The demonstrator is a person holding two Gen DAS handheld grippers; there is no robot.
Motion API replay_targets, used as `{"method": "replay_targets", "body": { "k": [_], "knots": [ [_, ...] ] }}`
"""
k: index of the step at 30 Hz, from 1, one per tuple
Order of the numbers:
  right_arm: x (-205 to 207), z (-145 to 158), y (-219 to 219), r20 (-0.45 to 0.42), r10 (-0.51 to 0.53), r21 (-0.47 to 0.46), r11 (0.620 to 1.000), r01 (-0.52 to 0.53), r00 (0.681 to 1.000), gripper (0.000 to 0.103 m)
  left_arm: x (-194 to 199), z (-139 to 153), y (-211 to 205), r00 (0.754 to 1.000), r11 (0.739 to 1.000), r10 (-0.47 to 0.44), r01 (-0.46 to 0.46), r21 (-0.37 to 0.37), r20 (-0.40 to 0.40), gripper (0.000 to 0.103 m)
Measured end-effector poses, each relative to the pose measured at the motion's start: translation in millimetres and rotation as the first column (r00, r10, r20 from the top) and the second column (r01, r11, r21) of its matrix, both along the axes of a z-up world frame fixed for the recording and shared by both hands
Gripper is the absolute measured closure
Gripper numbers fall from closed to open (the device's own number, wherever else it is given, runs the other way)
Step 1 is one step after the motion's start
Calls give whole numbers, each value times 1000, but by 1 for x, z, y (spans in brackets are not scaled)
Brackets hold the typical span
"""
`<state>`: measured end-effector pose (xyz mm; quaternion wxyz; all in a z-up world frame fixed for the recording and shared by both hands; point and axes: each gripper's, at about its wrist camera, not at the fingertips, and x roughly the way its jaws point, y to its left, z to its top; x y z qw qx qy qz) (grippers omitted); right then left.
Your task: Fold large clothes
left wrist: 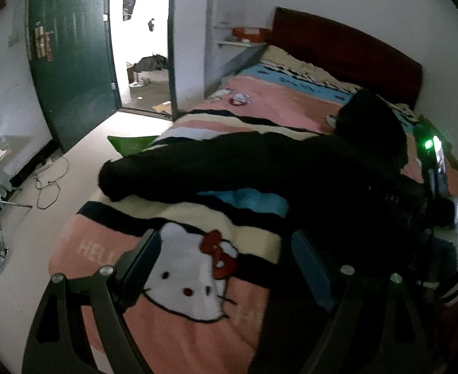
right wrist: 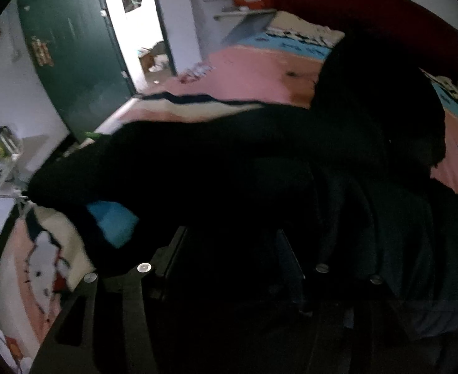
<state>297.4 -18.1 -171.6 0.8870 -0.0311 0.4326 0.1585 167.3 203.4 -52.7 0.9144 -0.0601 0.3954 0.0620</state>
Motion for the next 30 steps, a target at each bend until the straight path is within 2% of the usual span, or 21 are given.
{"method": "replay_targets", "body": {
  "k": [4, 7, 14, 20, 23, 26, 30],
  "knots": [
    [-16, 28, -15, 49, 28, 43, 999, -30, 998, 46, 10, 1, -24, 999, 1000, -29, 29, 6, -16, 17],
    [-30, 47, -48, 81, 15, 51, 999, -19, 997, 46, 25, 0, -52, 998, 998, -58, 58, 4, -32, 17],
    [-36, 62, -170, 124, -150, -24, 988, 154, 981, 45, 83, -5, -135, 989, 989, -145, 145, 6, -43, 17],
    [-21, 48, -254, 127, -277, -31, 959, 283, 952, 45, 170, -13, -211, 975, 975, -220, 220, 20, -38, 17],
    [-6, 35, -275, 118, -311, -30, 948, 316, 943, 45, 219, -24, -238, 970, 971, -236, 237, 20, -51, 17],
    [12, 20, -288, 96, -329, -23, 943, 332, 940, 45, 261, -44, -254, 970, 971, -229, 233, 51, -76, 17],
    [28, -6, -290, 62, -336, -17, 941, 338, 940, 45, 277, -77, -259, 964, 967, -226, 240, 91, -138, 17]
  ]
}}
